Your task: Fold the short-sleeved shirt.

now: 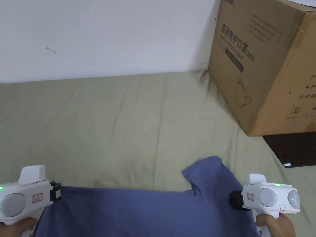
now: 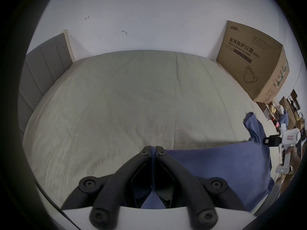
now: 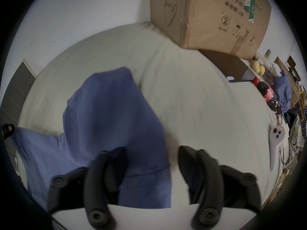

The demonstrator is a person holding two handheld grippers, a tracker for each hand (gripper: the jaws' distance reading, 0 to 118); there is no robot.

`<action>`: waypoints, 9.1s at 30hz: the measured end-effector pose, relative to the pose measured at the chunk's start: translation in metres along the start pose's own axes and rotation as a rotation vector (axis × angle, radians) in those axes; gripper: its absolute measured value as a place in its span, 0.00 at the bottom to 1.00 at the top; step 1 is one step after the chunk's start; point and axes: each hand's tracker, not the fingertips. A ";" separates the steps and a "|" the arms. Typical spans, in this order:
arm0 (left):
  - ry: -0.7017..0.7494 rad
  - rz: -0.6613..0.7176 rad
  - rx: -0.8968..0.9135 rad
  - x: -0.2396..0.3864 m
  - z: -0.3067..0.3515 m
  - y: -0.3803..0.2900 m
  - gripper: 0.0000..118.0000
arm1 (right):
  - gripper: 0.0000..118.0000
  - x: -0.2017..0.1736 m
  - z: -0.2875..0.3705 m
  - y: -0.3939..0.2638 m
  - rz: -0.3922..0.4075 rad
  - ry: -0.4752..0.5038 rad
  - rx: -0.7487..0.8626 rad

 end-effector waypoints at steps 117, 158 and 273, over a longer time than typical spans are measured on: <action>0.156 0.100 -0.135 -0.049 0.132 -0.266 0.55 | 0.66 -0.015 0.163 -0.235 -0.004 0.034 0.095; 0.144 -0.015 0.205 -0.013 0.202 -0.226 0.02 | 0.00 -0.098 0.337 -0.169 0.172 0.038 0.892; 0.083 0.015 0.660 0.048 0.239 -0.113 0.00 | 0.01 -0.106 0.346 -0.133 0.187 0.030 0.958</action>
